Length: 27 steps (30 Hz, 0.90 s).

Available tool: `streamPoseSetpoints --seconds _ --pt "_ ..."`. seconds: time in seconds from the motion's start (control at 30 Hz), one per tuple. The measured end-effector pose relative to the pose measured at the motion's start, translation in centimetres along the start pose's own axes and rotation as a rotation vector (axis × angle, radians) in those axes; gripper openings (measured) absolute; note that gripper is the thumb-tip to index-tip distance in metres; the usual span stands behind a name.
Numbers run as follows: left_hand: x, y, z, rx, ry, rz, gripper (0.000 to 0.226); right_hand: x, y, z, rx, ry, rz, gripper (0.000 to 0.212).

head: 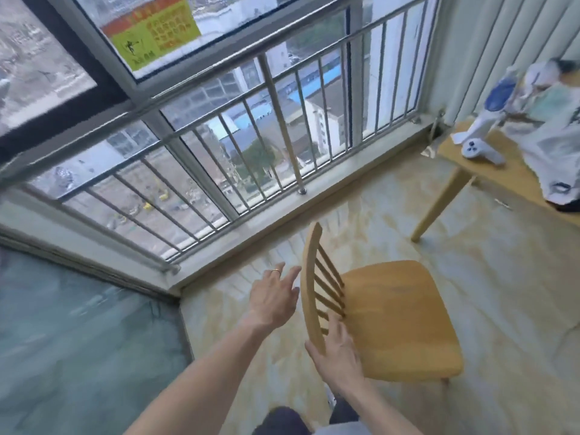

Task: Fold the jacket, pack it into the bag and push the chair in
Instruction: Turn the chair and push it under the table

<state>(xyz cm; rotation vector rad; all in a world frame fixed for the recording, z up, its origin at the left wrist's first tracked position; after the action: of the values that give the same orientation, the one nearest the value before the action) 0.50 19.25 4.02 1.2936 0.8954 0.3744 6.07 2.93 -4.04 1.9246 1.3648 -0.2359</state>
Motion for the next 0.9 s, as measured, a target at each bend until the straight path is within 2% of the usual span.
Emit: streamPoseSetpoints --seconds 0.2,0.33,0.4,0.47,0.5,0.57,0.63,0.7,0.8,0.9 --pt "7.7 0.2 2.1 0.064 -0.241 -0.045 0.051 2.5 -0.3 0.0 0.155 -0.158 0.046 0.073" --pt "12.5 -1.2 3.2 0.237 -0.432 -0.037 0.049 4.4 -1.7 -0.6 0.158 -0.294 0.121 0.063" --pt "14.5 -2.0 3.1 0.344 -0.521 -0.013 0.047 5.2 -2.4 -1.1 0.197 -0.378 0.166 0.069" --pt "16.5 -2.8 2.5 0.399 -0.623 -0.006 0.045 5.9 -3.3 -1.3 0.227 -0.473 0.283 0.089" --pt "17.3 -3.1 1.9 0.395 -0.672 -0.002 0.045 6.0 -3.9 -1.2 0.220 -0.538 0.355 0.088" --pt "18.4 -3.5 0.9 0.318 -0.746 0.009 0.043 5.3 -4.9 -1.1 0.171 -0.712 0.469 0.064" --pt "19.2 -3.6 0.1 0.221 -0.772 0.005 0.045 4.1 -5.4 -1.6 0.120 -0.885 0.635 0.042" --pt "19.8 -3.5 -0.5 0.154 -0.765 -0.040 0.058 3.1 -5.7 -2.9 0.091 -1.040 0.787 0.033" --pt "20.2 -3.4 -1.0 0.061 -0.726 -0.191 0.090 2.4 -6.4 -4.3 0.114 -1.253 0.916 0.030" --pt "20.5 -3.0 -1.0 -0.049 -0.619 -0.343 0.106 1.8 -6.7 -4.9 0.267 -1.378 1.047 0.040"
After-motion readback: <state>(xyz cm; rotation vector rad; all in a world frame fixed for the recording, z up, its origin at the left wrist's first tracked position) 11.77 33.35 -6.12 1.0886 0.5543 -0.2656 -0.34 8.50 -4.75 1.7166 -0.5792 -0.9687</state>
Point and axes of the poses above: each hand's wrist, its own x-axis towards the middle knuckle, its own y-axis out of the back of the hand, z = x × y, the point moved 4 cm from there along x, towards the middle knuckle, and after that the axes turned 4 degrees about x, right-handed, at the moved point
